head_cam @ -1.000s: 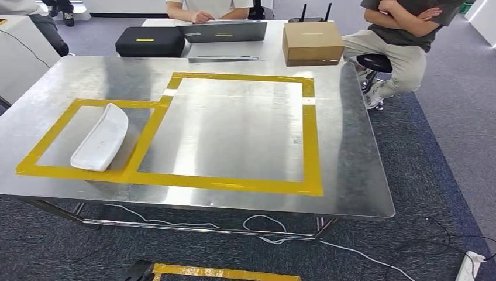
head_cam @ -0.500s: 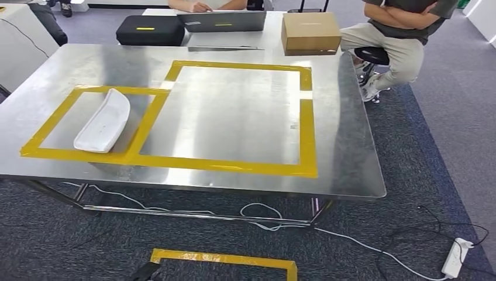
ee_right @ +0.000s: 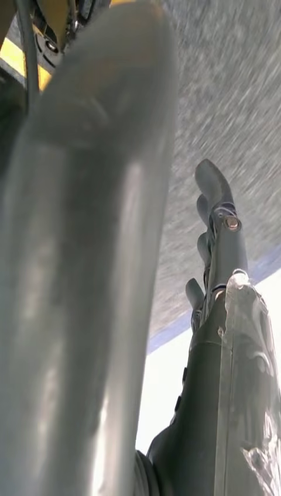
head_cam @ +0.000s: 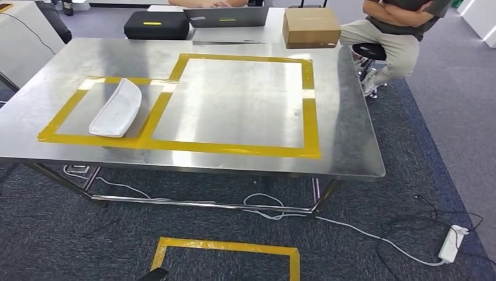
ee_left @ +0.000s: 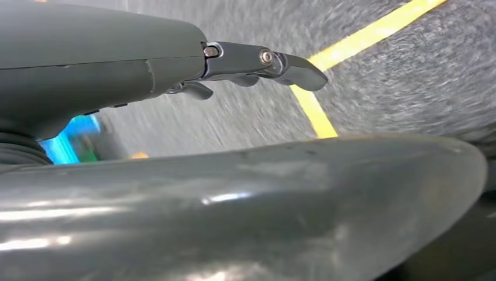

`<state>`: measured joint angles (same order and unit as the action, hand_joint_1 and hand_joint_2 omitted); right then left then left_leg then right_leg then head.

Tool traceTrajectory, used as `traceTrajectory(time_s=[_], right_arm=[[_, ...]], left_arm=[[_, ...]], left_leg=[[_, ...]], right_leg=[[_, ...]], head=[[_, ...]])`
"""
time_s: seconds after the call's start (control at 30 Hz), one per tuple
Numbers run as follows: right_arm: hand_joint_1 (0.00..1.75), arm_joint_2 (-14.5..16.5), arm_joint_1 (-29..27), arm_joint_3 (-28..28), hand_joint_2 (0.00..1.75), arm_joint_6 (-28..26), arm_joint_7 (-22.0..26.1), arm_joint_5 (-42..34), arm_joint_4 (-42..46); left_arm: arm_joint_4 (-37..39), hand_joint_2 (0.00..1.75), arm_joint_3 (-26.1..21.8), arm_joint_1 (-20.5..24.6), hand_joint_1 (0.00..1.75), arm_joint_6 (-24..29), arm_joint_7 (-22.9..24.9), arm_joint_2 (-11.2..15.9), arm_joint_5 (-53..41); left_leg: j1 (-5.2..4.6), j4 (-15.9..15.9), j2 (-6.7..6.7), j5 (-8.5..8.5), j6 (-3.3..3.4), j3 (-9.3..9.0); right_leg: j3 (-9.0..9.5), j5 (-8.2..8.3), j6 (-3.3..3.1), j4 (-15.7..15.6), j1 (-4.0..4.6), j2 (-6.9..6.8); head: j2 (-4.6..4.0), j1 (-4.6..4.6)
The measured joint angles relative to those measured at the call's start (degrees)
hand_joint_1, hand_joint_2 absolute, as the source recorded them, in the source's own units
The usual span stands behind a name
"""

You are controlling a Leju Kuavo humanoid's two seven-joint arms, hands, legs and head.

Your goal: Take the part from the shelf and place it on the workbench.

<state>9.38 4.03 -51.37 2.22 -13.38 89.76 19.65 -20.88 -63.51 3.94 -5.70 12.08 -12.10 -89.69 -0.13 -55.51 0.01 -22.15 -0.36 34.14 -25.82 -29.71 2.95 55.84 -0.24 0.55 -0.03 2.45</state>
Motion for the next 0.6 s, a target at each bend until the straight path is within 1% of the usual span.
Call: traceTrajectory(time_s=[0.03, 0.07, 0.1, 0.13, 0.17, 0.2, 0.23, 0.27, 0.3, 0.33, 0.37, 0.4, 0.43, 0.47, 0.5, 0.53, 0.57, 0.6], right_arm=[[0.0, -0.13, -0.07, 1.5, 0.0, 0.23, -0.02, 0.03, -0.09], [0.0, -0.25, -0.16, 2.65, 0.0, 0.44, 0.03, -0.07, -0.22], [0.0, -0.36, -0.22, 3.44, 0.0, 0.61, 0.19, -0.4, -0.33], [0.0, -0.46, -0.25, 3.91, 0.0, 0.79, 0.56, -1.1, -0.42], [0.0, -0.54, -0.26, 4.13, 0.0, 0.97, 1.13, -2.1, -0.46], [0.0, -0.58, -0.25, 4.15, 0.0, 1.22, 1.86, -3.31, -0.46], [0.0, -0.6, -0.27, 4.05, 0.0, 1.54, 2.7, -4.51, -0.47], [0.0, -0.6, -0.32, 3.88, 0.0, 1.88, 3.51, -5.52, -0.48], [0.0, -0.58, -0.38, 3.66, 0.0, 2.22, 4.19, -6.34, -0.49], [0.0, -0.56, -0.42, 3.34, 0.0, 2.63, 4.66, -7.08, -0.51], [0.0, -0.52, -0.43, 2.9, 0.0, 3.22, 4.8, -7.83, -0.52], [0.0, -0.46, -0.4, 2.34, 0.0, 3.99, 4.61, -8.57, -0.54], [0.0, -0.4, -0.35, 1.68, 0.0, 4.93, 4.32, -9.25, -0.55], [0.0, -0.35, -0.29, 1.04, 0.0, 5.77, 3.92, -9.69, -0.56], [0.0, -0.33, -0.23, 0.5, 0.0, 6.35, 3.45, -9.84, -0.59], [0.0, -0.29, -0.19, 0.0, 0.0, 6.69, 2.9, -9.9, -0.64], [0.0, -0.26, -0.19, -0.49, 0.0, 6.92, 2.19, -10.09, -0.73], [0.0, -0.23, -0.22, -1.07, 0.0, 7.15, 1.47, -10.52, -0.85]], left_arm=[[0.27, 0.0, 3.75, -0.31, 0.0, -0.01, 0.56, 0.09, -0.09], [0.52, 0.0, 7.01, -0.56, 0.0, -0.02, 0.79, 0.24, -0.16], [0.76, 0.0, 9.82, -0.78, 0.0, -0.03, 0.94, 0.37, -0.22], [0.97, 0.0, 12.08, -0.98, 0.0, -0.03, 1.07, 0.49, -0.18], [1.13, 0.0, 13.91, -1.13, 0.0, -0.03, 1.18, 0.62, 0.0], [1.27, 0.0, 15.33, -1.23, 0.0, -0.02, 1.2, 0.69, 0.41], [1.39, 0.0, 16.32, -1.29, 0.0, -0.04, 0.95, 0.75, 1.13], [1.49, 0.0, 16.84, -1.32, 0.0, -0.03, 0.33, 0.82, 2.23], [1.56, 0.0, 17.08, -1.37, 0.0, 0.09, -0.61, 0.87, 3.71], [1.61, 0.0, 16.97, -1.4, 0.0, 0.39, -1.87, 0.92, 5.52], [1.63, 0.0, 16.7, -1.39, 0.0, 0.78, -3.13, 0.98, 7.14], [1.64, 0.0, 16.4, -1.29, 0.0, 1.13, -4.08, 1.02, 8.06], [1.66, 0.0, 16.11, -1.12, 0.0, 1.31, -4.69, 1.07, 8.2], [1.71, 0.0, 15.96, -0.92, 0.0, 1.26, -4.86, 1.14, 7.6], [1.79, 0.0, 15.93, -0.76, 0.0, 1.11, -4.77, 1.23, 6.8], [1.88, 0.0, 15.94, -0.71, 0.0, 0.95, -4.6, 1.35, 6.15], [1.99, 0.0, 15.94, -0.74, 0.0, 0.82, -4.41, 1.49, 5.73], [2.09, 0.0, 15.92, -0.82, 0.0, 0.74, -4.23, 1.62, 5.44]], left_leg=[[0.01, 0.03, -0.01, 0.48, -0.34, 0.12], [0.1, -0.01, -0.04, 0.61, -0.67, 0.28], [0.17, -0.48, -0.07, -0.12, -1.01, 0.66], [0.22, -1.92, -0.09, -1.98, -1.29, 1.3], [0.3, -4.52, -0.09, -4.79, -1.53, 2.25], [0.31, -8.05, -0.08, -7.87, -1.74, 3.37], [0.34, -11.93, -0.08, -10.25, -1.91, 4.37], [0.35, -14.94, -0.08, -11.26, -2.04, 4.9], [0.36, -16.47, -0.08, -10.88, -2.13, 4.68], [0.4, -16.04, -0.08, -9.43, -2.18, 3.46], [0.48, -13.64, -0.08, -7.71, -2.23, 1.23], [0.62, -9.91, -0.09, -6.6, -2.29, -1.81], [0.7, -5.52, -0.15, -6.35, -2.22, -5.02], [0.75, -2.06, -0.21, -6.76, -1.97, -7.32], [0.72, 0.13, -0.26, -7.35, -1.62, -8.63], [0.6, 1.05, -0.31, -7.62, -1.12, -8.88], [0.57, 0.97, -0.2, -7.42, -0.58, -8.44], [0.55, 0.9, -0.1, -6.99, -0.08, -8.01]], right_leg=[[-0.18, 0.2, -0.41, -0.35, 0.08, 0.0], [-0.73, 0.59, -0.91, -0.3, 0.05, -0.11], [-1.25, 1.07, -1.51, -0.28, 0.0, -0.23], [-1.88, 1.69, -2.04, -0.37, -0.11, -0.33], [-2.55, 2.38, -2.43, -0.4, -0.19, -0.4], [-3.33, 3.06, -2.63, -0.36, -0.18, -0.41], [-4.17, 3.77, -2.67, -0.31, -0.18, -0.42], [-5.01, 4.45, -2.6, -0.25, -0.17, -0.46], [-5.9, 5.07, -2.47, -0.15, -0.19, -0.51], [-6.8, 5.65, -2.28, -0.01, -0.24, -0.55], [-7.64, 6.17, -2.03, 0.2, -0.32, -0.57], [-8.38, 6.63, -1.75, 0.46, -0.34, -0.57], [-9.03, 7.02, -1.45, 0.84, -0.29, -0.55], [-9.47, 7.44, -1.14, 1.15, -0.18, -0.55], [-9.74, 7.88, -0.86, 1.31, -0.08, -0.55], [-9.93, 8.36, -0.57, 1.36, -0.06, -0.55], [-10.1, 8.69, -0.26, 1.31, -0.16, -0.55], [-10.4, 8.12, 0.0, 1.62, -0.29, -0.56]], head=[[0.01, 0.01], [0.01, -0.04], [0.01, -0.02], [0.01, 0.09], [0.01, 0.22], [0.01, 0.38], [0.01, 0.45], [0.01, 0.45], [0.01, 0.45], [0.01, 0.46], [0.01, 0.46], [0.01, 0.5], [0.01, 0.55], [0.01, 0.56], [0.01, 0.6], [0.01, 0.59], [0.01, 0.58], [0.01, 0.58]])
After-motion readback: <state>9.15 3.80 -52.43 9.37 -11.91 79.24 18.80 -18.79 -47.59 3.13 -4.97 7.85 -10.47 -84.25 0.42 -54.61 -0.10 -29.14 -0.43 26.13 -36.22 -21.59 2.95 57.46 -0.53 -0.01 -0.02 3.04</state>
